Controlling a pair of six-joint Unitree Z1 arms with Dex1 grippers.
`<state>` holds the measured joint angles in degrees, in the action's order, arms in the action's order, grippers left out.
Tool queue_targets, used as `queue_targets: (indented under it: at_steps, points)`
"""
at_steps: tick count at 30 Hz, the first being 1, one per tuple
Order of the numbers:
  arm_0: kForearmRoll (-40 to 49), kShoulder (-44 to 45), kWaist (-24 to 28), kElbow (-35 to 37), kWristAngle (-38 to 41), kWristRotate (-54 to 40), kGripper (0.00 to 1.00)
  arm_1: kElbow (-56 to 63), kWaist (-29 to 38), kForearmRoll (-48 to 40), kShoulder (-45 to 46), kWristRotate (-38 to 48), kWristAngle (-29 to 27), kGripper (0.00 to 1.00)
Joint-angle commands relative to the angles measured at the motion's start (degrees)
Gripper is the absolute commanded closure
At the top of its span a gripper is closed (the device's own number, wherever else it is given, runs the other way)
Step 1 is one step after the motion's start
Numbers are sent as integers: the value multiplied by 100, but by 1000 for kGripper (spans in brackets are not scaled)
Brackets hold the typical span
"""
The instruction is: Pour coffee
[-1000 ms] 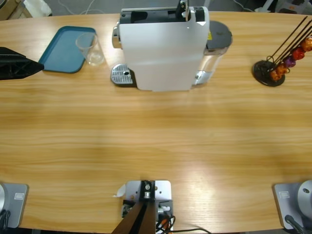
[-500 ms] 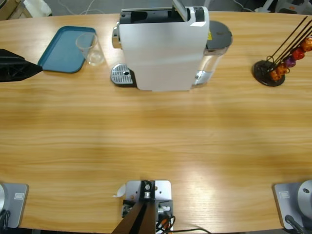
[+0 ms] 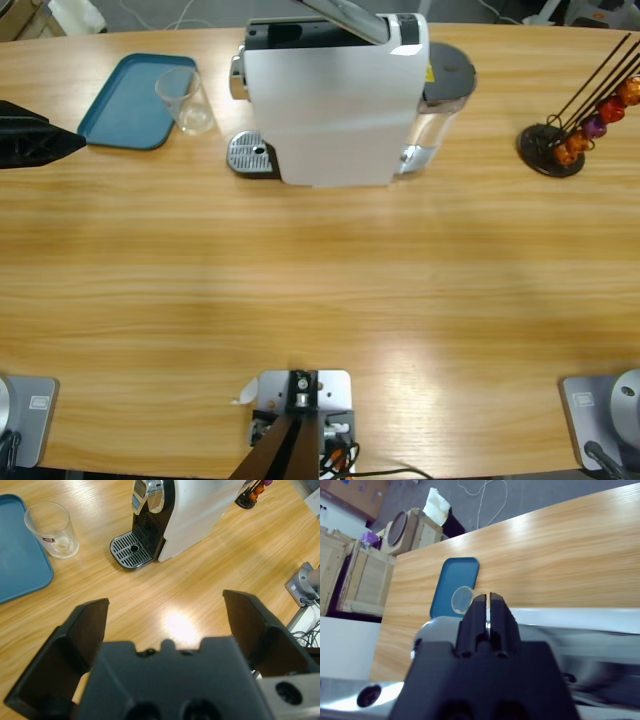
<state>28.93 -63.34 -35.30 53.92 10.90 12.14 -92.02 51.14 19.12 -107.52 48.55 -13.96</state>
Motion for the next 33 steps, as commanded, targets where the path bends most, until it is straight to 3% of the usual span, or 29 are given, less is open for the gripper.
queue_targets:
  at_steps: [1,20,24,25,26,27,29,33]
  points:
    - [78,-23,-39,22,-62,-28,4,829,406,-355,-839,-51,42,1000]
    - [368,-211,-39,542,-63,-28,4,1995,399,-1024,-1315,135,169,1000]
    - [359,-242,-39,584,-185,-28,4,2000,397,-1072,-860,-464,151,1000]
    - [359,-253,-39,584,-239,-28,4,1989,386,-1095,-637,-679,241,778]
    - [359,-263,-39,584,-332,-28,4,1973,371,-1149,-310,-953,281,275]
    - [359,-286,-39,584,-413,-28,4,1929,353,-1151,-39,-1173,336,78]
    - [359,-367,-39,609,-529,-28,4,1799,223,-863,532,-1352,594,0]
    - [352,-592,-30,690,-536,181,4,1325,-109,-116,1650,-1894,1543,0]
